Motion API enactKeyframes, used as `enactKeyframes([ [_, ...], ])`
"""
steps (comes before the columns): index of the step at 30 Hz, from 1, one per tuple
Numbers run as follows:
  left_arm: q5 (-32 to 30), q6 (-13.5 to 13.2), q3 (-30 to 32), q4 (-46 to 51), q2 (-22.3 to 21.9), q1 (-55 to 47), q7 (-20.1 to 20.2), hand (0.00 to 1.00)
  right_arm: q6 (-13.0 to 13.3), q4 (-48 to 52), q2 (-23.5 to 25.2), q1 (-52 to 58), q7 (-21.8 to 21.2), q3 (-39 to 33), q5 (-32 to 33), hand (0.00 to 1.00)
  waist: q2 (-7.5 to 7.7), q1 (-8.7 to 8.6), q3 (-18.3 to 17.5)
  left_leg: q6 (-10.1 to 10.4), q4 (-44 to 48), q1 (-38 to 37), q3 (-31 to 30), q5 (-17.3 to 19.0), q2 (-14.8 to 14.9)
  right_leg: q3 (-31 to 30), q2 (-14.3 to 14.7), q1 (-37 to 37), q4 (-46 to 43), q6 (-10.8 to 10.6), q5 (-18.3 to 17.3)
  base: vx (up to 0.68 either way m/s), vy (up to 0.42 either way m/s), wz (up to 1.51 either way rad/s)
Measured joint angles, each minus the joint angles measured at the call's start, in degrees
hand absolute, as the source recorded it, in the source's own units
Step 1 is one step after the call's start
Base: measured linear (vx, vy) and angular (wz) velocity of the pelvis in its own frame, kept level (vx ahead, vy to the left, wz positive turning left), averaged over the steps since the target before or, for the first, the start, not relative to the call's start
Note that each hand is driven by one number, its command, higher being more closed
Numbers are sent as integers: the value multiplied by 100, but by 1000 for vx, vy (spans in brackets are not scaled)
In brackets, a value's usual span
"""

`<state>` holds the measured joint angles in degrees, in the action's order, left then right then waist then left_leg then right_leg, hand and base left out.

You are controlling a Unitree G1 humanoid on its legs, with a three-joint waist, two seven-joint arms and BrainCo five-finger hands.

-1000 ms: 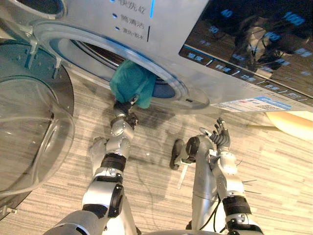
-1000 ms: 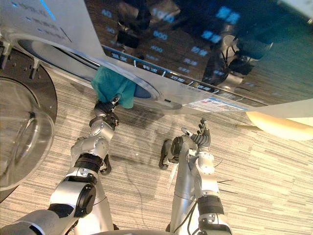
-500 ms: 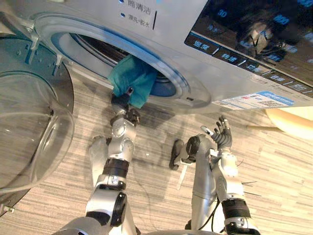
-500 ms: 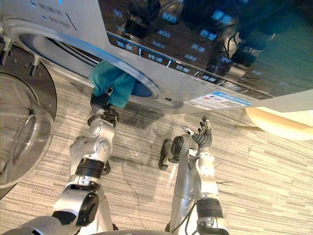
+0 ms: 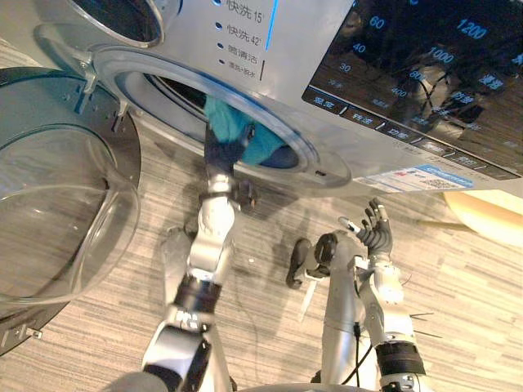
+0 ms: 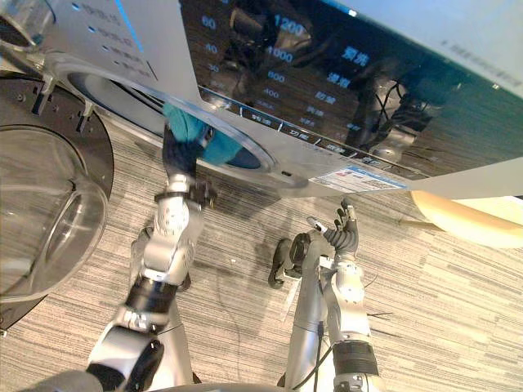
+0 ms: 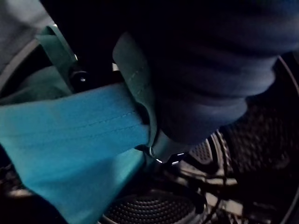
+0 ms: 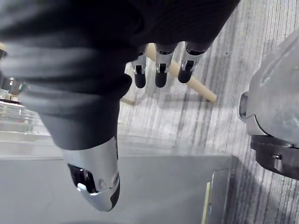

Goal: Pick up the laundry basket with both hands and put the clothes into the washing machine.

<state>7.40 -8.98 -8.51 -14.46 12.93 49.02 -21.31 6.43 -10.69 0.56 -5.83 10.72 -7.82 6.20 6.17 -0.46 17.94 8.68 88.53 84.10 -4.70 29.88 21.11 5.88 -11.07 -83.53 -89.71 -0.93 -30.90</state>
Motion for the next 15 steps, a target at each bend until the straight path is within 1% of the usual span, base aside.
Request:
enactKeyframes([
  [1,-113,19,8,-211,175,302,-7,0,8,43,-3,-4,-35,-2,3,0,1,-28,-2,-1,27,82,-6,0,15,1,23,-80,8,24,43,26,-31,-27],
  [3,-341,137,-95,-683,468,922,4,0,98,51,-26,-18,-98,-1,3,0,2,-78,-3,-2,97,252,-18,1,96,4,101,-233,13,32,96,36,-29,-27],
  [4,-446,175,-118,-849,589,1144,4,0,116,50,-25,-50,-101,1,5,0,1,-131,-3,-2,147,327,-55,1,108,18,107,-291,5,42,110,40,-29,-19],
  [5,-515,194,-140,-920,678,1231,3,0,130,50,-26,-62,-101,0,5,0,1,-168,-3,-2,168,353,-70,1,113,17,106,-306,-4,43,111,45,-26,-10],
  [6,-682,227,-263,-1048,765,1381,6,0,206,51,-36,-60,-99,-4,6,0,2,-199,-4,-2,190,394,-75,1,128,23,106,-333,-15,43,111,45,-36,-5],
  [10,-1579,413,-370,-1266,802,1560,3,0,247,64,-29,-54,-100,-6,7,0,6,-200,-6,-2,223,456,-79,2,196,34,111,-394,-35,79,131,39,-53,-6],
  [15,-2025,642,-376,-1497,668,1560,16,0,321,65,-21,-54,-97,-9,13,0,8,-180,-7,-2,341,445,-150,2,192,36,96,-352,-154,81,131,17,-53,3],
])
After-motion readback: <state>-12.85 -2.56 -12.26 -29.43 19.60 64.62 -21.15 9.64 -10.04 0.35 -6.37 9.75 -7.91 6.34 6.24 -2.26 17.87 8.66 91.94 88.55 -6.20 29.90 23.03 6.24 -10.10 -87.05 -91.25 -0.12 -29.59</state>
